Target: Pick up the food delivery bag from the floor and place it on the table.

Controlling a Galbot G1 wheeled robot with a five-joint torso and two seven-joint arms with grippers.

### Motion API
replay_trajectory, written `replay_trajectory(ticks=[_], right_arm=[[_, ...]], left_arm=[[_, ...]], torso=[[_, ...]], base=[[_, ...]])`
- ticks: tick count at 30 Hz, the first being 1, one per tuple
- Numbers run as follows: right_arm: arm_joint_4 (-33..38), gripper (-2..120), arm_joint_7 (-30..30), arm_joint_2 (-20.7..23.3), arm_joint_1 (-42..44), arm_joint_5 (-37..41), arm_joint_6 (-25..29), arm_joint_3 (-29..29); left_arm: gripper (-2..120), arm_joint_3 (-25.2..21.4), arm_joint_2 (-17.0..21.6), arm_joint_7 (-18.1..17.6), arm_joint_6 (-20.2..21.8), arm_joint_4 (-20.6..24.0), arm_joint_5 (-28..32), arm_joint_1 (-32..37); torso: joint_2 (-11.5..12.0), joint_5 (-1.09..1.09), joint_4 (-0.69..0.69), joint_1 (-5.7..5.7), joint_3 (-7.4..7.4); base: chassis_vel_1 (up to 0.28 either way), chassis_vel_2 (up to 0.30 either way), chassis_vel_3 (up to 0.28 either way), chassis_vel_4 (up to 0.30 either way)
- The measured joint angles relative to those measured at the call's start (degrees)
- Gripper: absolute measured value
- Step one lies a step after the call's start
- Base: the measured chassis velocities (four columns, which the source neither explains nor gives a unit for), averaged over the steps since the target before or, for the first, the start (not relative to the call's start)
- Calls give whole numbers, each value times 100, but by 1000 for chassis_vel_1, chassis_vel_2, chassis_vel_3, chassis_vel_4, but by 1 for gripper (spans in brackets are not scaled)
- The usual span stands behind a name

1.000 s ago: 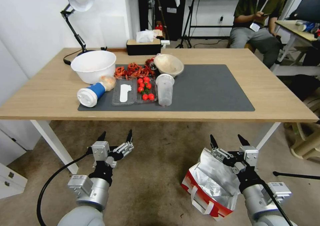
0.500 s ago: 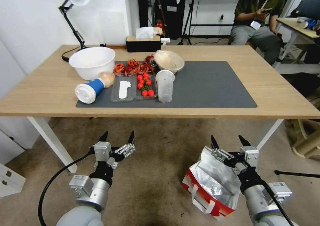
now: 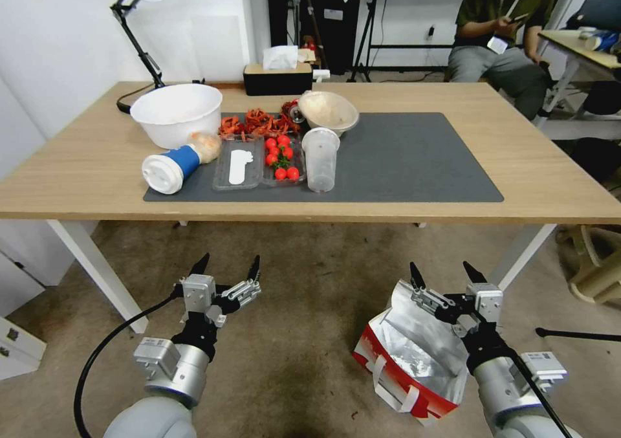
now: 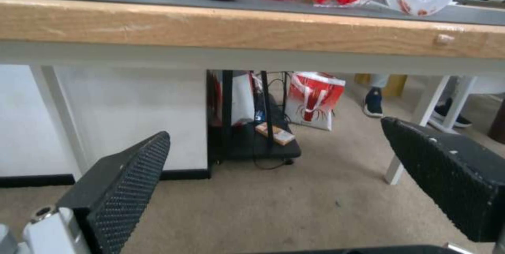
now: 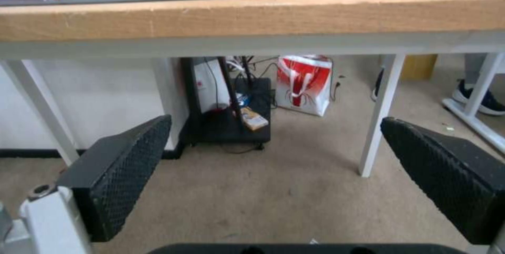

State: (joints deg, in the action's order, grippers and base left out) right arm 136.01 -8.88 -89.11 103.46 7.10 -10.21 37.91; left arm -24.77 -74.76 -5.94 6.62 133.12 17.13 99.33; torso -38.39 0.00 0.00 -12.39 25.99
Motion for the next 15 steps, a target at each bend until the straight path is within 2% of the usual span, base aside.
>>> replay_trajectory(ticks=[15], right_arm=[[8, 100, -61, 6, 3, 11, -14, 18]], left_arm=[[100, 8, -98, -20, -24, 1, 29, 23]], torso=[[380, 0, 0, 150, -229]], base=[[0, 0, 0, 0]])
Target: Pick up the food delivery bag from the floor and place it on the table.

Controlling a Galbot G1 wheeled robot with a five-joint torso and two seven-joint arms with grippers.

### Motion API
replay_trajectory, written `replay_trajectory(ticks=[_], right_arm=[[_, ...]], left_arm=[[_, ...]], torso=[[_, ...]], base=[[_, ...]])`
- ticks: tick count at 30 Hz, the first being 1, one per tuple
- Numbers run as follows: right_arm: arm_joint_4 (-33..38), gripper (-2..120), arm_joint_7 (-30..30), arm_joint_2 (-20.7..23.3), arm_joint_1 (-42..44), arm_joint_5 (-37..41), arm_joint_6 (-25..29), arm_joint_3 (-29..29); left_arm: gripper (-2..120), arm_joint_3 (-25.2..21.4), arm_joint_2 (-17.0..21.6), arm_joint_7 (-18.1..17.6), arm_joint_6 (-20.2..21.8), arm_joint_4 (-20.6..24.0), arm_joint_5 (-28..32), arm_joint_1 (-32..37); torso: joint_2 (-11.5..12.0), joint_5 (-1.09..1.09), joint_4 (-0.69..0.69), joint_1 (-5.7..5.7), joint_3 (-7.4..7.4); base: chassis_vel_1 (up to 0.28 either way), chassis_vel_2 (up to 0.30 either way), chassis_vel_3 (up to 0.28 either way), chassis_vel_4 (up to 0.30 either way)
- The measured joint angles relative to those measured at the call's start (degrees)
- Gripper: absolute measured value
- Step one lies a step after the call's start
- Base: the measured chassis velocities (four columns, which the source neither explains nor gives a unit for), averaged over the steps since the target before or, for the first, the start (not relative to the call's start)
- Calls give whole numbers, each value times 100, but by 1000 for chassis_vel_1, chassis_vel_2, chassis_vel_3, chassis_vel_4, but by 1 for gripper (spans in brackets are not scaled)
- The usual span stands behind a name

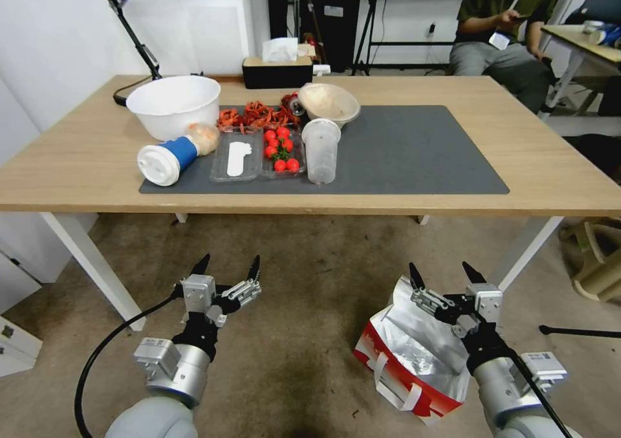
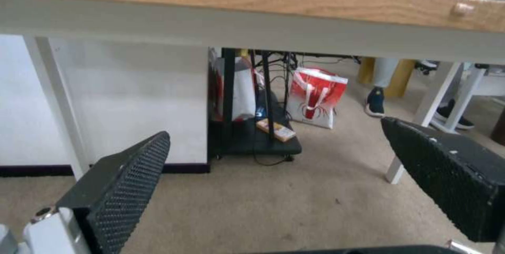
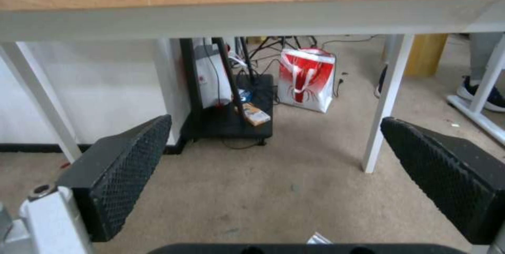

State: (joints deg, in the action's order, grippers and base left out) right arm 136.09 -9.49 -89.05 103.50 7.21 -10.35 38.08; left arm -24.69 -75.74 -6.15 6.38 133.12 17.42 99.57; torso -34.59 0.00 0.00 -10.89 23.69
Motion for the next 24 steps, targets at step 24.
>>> replay_trajectory(ticks=[24], right_arm=[[-9, 100, -55, 36, 22, 0, 7, 15]], left_arm=[[100, -4, -73, -12, -38, 53, -50, 70]], torso=[[560, 0, 0, 210, -349]], base=[[0, 0, 0, 0]])
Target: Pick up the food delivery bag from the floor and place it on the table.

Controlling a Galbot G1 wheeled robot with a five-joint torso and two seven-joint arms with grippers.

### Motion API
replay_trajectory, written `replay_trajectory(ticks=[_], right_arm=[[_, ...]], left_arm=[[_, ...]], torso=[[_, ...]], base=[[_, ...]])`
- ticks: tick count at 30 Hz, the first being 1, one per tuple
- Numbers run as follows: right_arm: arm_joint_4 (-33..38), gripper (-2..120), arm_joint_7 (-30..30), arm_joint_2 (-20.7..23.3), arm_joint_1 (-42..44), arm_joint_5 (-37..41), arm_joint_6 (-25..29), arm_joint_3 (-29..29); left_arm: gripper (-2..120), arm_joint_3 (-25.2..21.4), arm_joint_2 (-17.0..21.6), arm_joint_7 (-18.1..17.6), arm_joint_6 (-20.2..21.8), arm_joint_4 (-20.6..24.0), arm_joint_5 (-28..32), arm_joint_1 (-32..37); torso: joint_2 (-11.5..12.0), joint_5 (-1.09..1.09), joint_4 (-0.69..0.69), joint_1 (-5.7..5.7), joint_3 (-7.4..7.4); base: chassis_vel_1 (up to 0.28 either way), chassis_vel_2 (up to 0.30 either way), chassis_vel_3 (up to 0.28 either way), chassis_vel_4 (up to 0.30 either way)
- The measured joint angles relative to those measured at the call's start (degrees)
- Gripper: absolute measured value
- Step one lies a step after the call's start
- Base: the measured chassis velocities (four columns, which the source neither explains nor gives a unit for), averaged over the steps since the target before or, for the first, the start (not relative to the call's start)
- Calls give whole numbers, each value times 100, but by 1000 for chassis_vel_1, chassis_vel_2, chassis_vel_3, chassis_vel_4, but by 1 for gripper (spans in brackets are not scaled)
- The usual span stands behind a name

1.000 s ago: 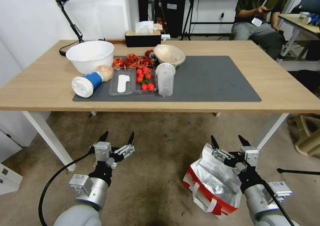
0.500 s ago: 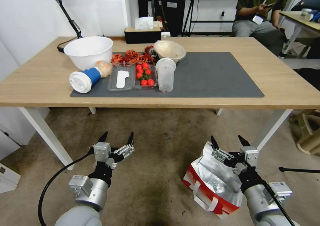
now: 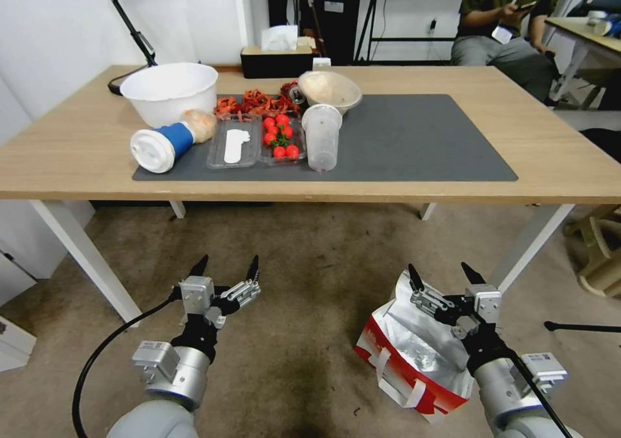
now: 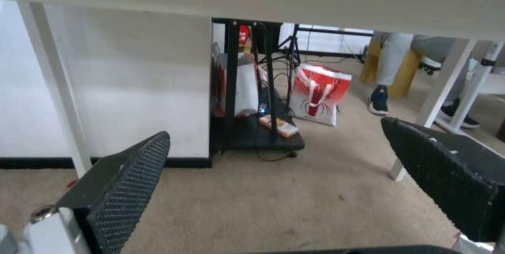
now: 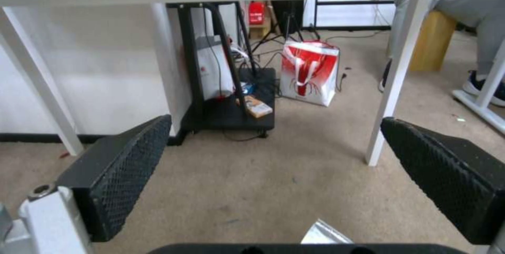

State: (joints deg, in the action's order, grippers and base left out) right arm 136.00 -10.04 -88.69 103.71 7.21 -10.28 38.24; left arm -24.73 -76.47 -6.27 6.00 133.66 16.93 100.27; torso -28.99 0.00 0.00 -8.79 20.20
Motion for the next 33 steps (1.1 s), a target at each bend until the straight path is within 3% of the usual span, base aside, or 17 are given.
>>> replay_trajectory(ticks=[33], right_arm=[[-95, 100, -1, 21, 33, -43, 10, -7]], left_arm=[[100, 19, -41, -25, -53, -101, -6, -17]], torso=[[797, 0, 0, 280, -517]], base=[[0, 0, 0, 0]])
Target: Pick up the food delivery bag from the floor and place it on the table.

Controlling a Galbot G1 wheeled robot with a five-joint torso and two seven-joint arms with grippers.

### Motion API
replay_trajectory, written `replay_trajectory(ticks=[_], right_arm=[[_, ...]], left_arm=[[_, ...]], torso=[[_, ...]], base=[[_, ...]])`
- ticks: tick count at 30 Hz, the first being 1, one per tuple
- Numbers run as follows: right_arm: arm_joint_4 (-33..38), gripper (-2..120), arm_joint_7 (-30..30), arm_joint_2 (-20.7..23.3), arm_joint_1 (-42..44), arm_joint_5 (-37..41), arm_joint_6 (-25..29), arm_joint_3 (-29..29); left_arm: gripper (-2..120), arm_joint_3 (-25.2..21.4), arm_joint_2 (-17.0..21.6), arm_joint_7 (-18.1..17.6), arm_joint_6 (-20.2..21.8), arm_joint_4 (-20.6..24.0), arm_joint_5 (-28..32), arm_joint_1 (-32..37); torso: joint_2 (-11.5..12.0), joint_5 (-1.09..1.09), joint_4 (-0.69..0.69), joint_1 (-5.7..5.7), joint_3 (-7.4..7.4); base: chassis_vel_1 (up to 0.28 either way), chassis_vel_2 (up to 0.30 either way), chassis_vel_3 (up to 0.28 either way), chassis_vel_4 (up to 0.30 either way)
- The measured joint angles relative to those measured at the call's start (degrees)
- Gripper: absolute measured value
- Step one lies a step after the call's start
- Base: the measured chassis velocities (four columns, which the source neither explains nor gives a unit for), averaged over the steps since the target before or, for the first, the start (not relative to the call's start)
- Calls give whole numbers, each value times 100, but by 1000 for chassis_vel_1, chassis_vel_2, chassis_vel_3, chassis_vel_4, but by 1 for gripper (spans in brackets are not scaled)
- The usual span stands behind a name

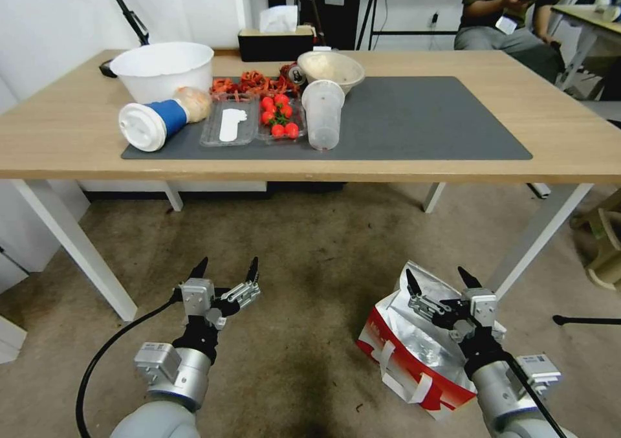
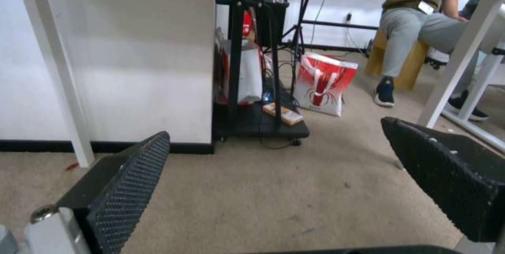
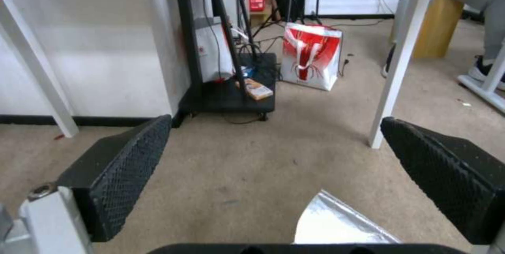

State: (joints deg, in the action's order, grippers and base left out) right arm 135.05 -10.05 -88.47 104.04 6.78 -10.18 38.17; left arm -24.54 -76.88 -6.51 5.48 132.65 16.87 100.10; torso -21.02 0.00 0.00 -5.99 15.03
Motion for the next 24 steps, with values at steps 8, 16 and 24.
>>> replay_trajectory(ticks=[8, 16, 24], right_arm=[[12, 100, 13, 18, 13, 9, -7, 58], [34, 100, 10, 22, 15, 27, -16, 70], [48, 100, -9, 34, 30, 50, -19, 105]], left_arm=[[100, -6, 21, -16, -4, -3, 28, -21], [100, -3, -7, -48, -2, -3, 15, -8], [100, 9, -21, -43, -1, -2, 6, 0]], torso=[[175, 0, 0, 51, -125], [358, 0, 0, 107, -252], [559, 0, 0, 169, -391]], base=[[0, 0, 0, 0], [0, 0, 0, 0], [0, 0, 0, 0]])
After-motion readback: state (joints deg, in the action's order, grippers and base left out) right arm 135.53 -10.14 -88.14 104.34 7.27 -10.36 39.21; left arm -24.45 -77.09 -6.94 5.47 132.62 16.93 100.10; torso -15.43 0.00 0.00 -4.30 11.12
